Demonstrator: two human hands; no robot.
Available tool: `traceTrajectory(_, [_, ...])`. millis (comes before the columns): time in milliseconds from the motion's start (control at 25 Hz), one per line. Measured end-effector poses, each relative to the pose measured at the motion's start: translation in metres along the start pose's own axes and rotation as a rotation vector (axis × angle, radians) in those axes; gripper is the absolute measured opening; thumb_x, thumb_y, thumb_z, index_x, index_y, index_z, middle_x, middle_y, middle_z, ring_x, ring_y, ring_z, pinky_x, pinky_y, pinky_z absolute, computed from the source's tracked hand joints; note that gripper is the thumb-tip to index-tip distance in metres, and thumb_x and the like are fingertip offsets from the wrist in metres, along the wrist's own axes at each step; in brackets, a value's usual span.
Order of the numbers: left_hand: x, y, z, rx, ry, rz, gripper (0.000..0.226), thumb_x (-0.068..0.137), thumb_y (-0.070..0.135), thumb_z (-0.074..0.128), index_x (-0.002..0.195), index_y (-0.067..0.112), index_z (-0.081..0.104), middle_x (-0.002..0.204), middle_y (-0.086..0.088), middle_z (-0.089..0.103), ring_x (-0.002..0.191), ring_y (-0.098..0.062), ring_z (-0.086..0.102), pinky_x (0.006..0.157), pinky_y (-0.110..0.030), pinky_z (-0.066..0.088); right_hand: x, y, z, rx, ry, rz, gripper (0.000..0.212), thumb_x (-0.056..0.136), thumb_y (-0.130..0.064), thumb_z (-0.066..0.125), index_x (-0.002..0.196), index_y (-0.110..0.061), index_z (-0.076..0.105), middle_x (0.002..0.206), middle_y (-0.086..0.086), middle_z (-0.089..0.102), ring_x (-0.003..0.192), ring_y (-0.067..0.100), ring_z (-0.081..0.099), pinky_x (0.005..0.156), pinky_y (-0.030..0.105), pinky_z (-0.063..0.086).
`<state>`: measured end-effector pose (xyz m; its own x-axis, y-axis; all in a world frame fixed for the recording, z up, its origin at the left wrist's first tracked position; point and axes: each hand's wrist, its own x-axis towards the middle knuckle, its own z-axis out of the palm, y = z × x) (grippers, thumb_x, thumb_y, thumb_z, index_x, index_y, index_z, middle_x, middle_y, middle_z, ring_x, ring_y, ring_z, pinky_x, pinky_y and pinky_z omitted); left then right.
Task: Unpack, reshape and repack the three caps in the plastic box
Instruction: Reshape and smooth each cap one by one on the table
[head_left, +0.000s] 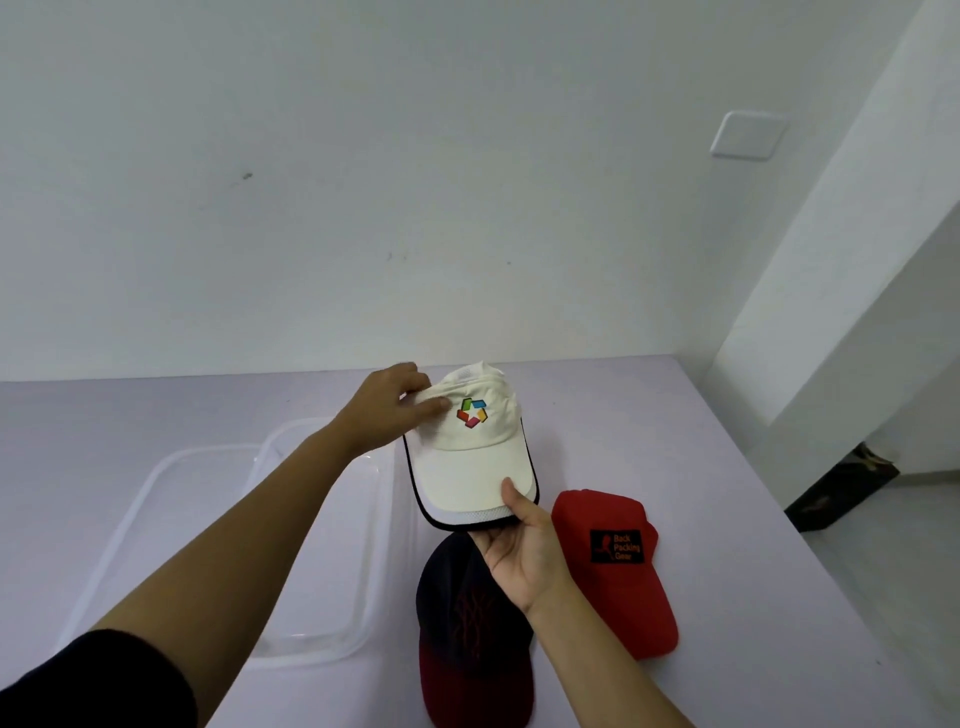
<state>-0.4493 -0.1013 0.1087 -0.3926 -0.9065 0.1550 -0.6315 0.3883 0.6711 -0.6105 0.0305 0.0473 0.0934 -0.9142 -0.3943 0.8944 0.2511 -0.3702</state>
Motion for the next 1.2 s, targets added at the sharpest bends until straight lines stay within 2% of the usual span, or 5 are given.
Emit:
traceTrajectory(160, [0.0, 0.014, -0.003, -0.136, -0.059, 0.024, 0.042, 0.079, 0.033, 0.071, 0.118, 0.031, 0.056, 0.107, 0.014, 0.059, 0.083, -0.006, 0.057, 0.073, -0.013, 0.043, -0.001, -0.004, 0.0, -0.019, 0.015, -0.026, 0.051, 0.076, -0.01, 0.061, 0.126, -0.003, 0.052, 0.106, 0.015, 0.072, 0.093, 0.027, 0.071, 0.067, 0.035, 0.06])
traceTrajectory(360, [0.011, 0.033, -0.005, -0.125, -0.171, -0.147, 0.04, 0.082, 0.049, 0.064, 0.084, 0.009, 0.069, 0.078, -0.004, 0.07, 0.068, -0.015, 0.057, 0.067, -0.027, 0.04, 0.0, -0.004, 0.005, -0.045, -0.019, -0.037, 0.075, 0.06, -0.011, 0.082, 0.129, -0.005, 0.051, 0.117, 0.015, 0.067, 0.1, 0.028, 0.068, 0.07, 0.036, 0.059])
traceTrajectory(560, [0.014, 0.047, -0.01, 0.025, -0.069, -0.057, 0.051, 0.078, 0.041, 0.072, 0.119, 0.019, 0.051, 0.102, 0.002, 0.058, 0.09, -0.016, 0.058, 0.069, -0.013, 0.043, 0.0, -0.004, 0.006, -0.061, 0.003, -0.047, 0.06, 0.073, -0.008, 0.064, 0.131, -0.005, 0.049, 0.123, 0.015, 0.063, 0.102, 0.027, 0.067, 0.069, 0.034, 0.059])
traceTrajectory(760, [0.013, 0.053, 0.004, 0.057, 0.132, 0.001, 0.023, 0.08, 0.025, 0.071, 0.095, 0.009, 0.067, 0.085, 0.003, 0.059, 0.075, -0.01, 0.052, 0.06, -0.005, 0.037, -0.001, -0.005, 0.014, -0.059, -0.01, -0.055, 0.057, 0.072, -0.01, 0.065, 0.128, -0.005, 0.052, 0.115, 0.013, 0.069, 0.097, 0.025, 0.069, 0.07, 0.035, 0.059])
traceTrajectory(1200, [0.016, 0.068, -0.008, 0.073, -0.24, -0.094, 0.031, 0.086, 0.035, 0.063, 0.063, 0.017, 0.054, 0.061, 0.005, 0.055, 0.059, -0.008, 0.051, 0.056, -0.021, 0.035, 0.004, -0.007, 0.006, -0.211, -0.056, -0.137, 0.048, 0.074, -0.007, 0.063, 0.12, -0.015, 0.057, 0.119, 0.006, 0.066, 0.11, 0.023, 0.062, 0.078, 0.034, 0.058])
